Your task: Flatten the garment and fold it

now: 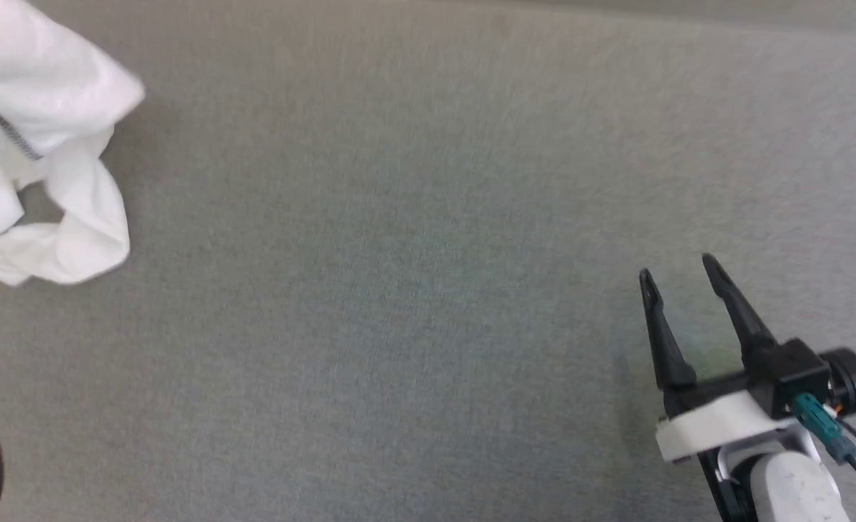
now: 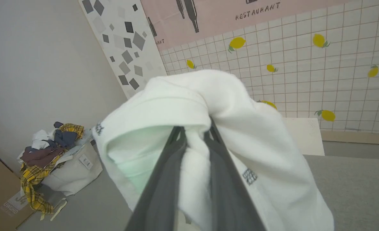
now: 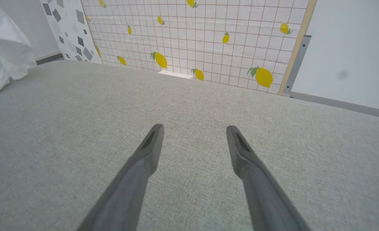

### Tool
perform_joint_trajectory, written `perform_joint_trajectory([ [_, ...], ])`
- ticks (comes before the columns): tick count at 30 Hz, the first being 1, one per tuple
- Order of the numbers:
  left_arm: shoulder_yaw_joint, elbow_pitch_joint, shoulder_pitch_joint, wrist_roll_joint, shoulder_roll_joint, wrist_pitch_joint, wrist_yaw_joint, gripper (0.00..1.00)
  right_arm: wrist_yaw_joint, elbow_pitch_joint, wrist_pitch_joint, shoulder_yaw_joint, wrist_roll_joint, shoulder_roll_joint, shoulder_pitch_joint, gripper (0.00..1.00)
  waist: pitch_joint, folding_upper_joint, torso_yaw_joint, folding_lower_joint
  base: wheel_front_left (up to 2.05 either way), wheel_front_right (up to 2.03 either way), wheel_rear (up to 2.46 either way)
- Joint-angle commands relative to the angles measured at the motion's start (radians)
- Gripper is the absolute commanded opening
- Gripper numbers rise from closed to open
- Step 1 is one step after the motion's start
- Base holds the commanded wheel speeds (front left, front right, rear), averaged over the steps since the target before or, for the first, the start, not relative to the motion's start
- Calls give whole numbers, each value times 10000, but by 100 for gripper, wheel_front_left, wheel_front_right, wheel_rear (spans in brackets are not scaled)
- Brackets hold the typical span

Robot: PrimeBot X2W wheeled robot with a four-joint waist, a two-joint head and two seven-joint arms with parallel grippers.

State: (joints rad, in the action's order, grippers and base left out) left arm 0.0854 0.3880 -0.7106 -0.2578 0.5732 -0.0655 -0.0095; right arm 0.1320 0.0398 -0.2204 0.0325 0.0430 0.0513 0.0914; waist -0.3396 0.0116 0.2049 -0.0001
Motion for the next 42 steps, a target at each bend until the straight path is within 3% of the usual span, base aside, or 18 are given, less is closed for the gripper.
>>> perform_joint_trajectory([
  [1,-239,-303,-296,183,3,13,-130,0,-13,46,-60,-44,-163,-6,-196,100,2068,-116,-808,1,0,0,0],
  [5,-993,-1085,-721,189,-465,314,-465,0,-13,132,-38,-100,-381,-8,-488,100,2638,-116,-1241,1,0,0,0],
  [10,-2208,-2340,-610,-48,-1652,1175,-672,0,-13,150,125,-148,-563,-9,-749,100,3108,-116,-1835,1,0,0,0],
  [16,-3397,-2613,194,-735,-3022,1844,-846,0,-13,-7,463,-179,-565,-9,-1003,100,3328,-116,-2498,1,0,0,0],
  [20,-3860,-2187,1021,-1368,-3678,2183,-915,0,-13,-109,667,-95,-544,-10,-1110,100,3316,-116,-2826,1,0,0,0],
  [25,-4613,-833,2161,-1838,-4250,3372,-863,0,-13,-152,868,67,-586,-10,-1176,100,3218,-116,-3183,1,0,0,0],
  [33,-5555,1285,3358,-2096,-4576,5669,-588,0,-13,-82,1192,256,-608,-10,-1223,100,3171,-116,-3474,1,0,0,0],
  [34,-5612,1364,3424,-2090,-4586,5752,-568,29,-13,-66,1235,268,-617,-10,-1239,100,3176,-116,-3466,1,0,0,0],
  [35,-5675,1419,3514,-2111,-4609,5844,-564,82,-13,-39,1299,306,-628,-10,-1264,100,3187,-116,-3439,1,0,0,0],
  [36,-5696,1438,3583,-2140,-4623,5891,-549,100,-13,-18,1346,339,-634,-10,-1285,100,3198,-116,-3411,1,0,0,0],
  [38,-5650,1277,3681,-2127,-4621,5615,-459,100,-13,14,1432,378,-669,-10,-1333,100,3228,-116,-3333,1,0,0,0],
  [42,-5150,474,3913,-1914,-4526,3819,62,100,-13,6,1532,376,-732,-10,-1364,100,3272,-116,-3120,1,0,0,0],
])
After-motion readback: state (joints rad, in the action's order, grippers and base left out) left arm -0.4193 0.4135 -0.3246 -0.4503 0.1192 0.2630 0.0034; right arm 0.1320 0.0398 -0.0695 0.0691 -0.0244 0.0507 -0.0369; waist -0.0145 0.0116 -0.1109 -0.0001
